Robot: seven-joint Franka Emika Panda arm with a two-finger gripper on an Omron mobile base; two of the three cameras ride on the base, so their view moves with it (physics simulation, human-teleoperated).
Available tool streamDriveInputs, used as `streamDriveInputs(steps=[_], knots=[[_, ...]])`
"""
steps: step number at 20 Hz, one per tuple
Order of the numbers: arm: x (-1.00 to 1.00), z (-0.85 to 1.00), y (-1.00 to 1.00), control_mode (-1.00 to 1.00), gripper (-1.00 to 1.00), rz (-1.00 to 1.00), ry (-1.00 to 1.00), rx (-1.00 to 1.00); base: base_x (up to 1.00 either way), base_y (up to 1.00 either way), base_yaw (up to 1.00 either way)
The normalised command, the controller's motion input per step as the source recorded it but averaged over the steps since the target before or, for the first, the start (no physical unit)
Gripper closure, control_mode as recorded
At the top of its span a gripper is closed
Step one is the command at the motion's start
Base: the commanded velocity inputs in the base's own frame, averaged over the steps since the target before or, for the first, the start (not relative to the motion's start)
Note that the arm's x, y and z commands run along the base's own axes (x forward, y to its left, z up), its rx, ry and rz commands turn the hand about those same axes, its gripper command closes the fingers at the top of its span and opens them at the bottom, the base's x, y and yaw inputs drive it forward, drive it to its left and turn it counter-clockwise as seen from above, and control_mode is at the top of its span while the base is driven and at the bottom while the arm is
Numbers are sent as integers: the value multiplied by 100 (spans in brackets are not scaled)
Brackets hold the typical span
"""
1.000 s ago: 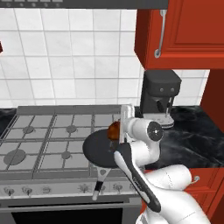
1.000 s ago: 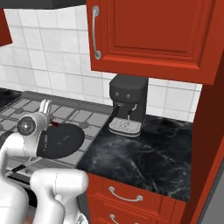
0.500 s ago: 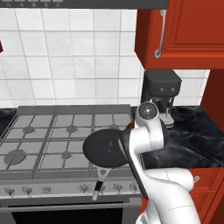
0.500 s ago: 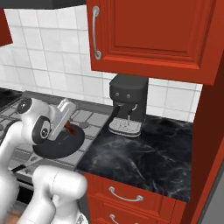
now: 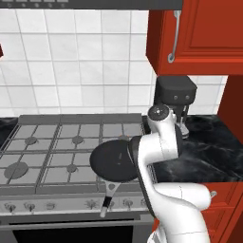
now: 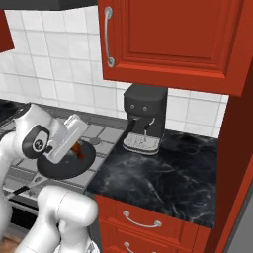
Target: Take the chicken drumsticks from the pan and place one on each plate on the dining counter.
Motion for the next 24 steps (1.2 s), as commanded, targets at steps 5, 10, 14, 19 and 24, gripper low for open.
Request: streamDriveInputs(steps=[5,10,14,19,24], knots=[[-29,-9,-5,100,100,-10,-3,0,-55,-8,-15],[0,0,0,100,100,0,0,0,-99,-14,-24],[0,0,0,100,100,0,0,0,-90,-3,-30],[0,0,0,100,100,0,0,0,-85,3,-44],[0,0,0,100,100,0,0,0,-73,17,-57]])
